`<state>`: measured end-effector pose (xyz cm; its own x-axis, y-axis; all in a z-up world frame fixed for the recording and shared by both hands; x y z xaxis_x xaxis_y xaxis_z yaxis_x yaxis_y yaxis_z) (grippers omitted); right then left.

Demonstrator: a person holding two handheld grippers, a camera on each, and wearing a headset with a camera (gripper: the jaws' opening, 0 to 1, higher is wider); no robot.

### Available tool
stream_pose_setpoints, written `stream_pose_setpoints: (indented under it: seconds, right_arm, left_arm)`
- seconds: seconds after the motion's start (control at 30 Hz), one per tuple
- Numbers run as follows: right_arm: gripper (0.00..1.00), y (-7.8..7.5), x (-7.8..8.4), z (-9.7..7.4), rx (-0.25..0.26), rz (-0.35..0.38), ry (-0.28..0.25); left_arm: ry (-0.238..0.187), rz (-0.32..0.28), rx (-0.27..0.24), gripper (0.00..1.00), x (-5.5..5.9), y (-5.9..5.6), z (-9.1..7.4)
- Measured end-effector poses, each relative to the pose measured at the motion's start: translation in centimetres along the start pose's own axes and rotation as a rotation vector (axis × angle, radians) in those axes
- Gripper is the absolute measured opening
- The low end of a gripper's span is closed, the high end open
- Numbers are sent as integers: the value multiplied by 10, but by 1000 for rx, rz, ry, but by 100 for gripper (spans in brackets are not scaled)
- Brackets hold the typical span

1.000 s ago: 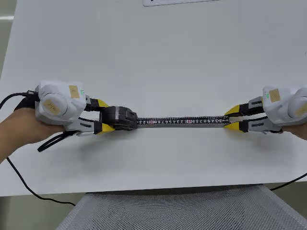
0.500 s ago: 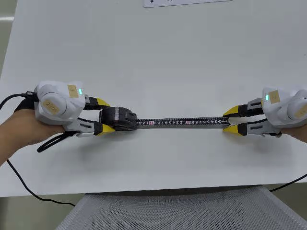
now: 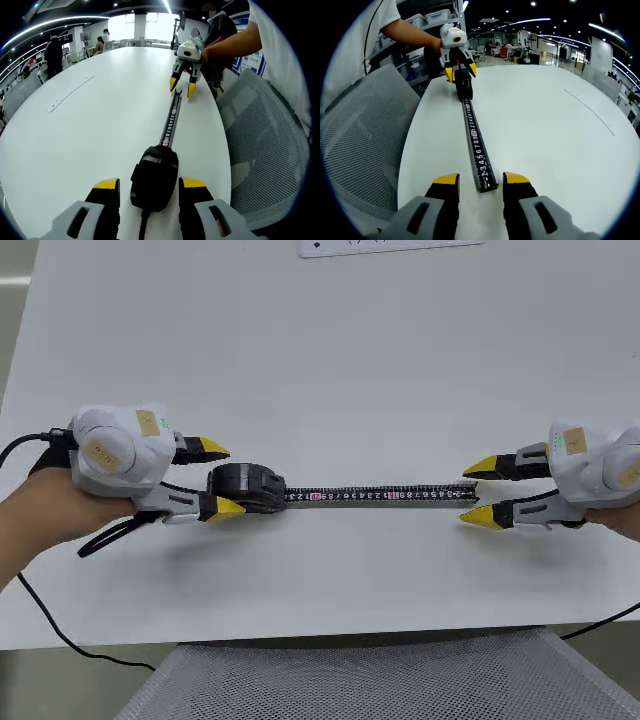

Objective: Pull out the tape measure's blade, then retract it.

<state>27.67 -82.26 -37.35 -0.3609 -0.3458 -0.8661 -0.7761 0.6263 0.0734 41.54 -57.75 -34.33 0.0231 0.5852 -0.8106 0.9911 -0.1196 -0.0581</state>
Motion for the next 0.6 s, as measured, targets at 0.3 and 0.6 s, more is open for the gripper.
stream_pose_setpoints:
  seconds: [0.3,0.6]
  right_arm:
    - [37,2,-4,-1,22,28,-6]
    - [43,2,-8,-6,67,56,-20]
  left_arm:
    - [-24,-42,-26,52,-3,-4,-5]
    - [-46,-75,-62,57,-7,-8,-11]
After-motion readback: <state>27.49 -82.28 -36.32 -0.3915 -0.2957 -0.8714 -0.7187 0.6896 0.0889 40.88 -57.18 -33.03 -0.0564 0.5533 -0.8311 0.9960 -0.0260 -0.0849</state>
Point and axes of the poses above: the centre of the closed fingertips' face, and the gripper's own axes: z roughly forward along the fingers, y roughly to its left, x roughly out of its underside, the point moved 2 cm from there along -z, roughly backward along the fingers, and after that the axes turned 13 degrees about -y, right-handed, at the moved point
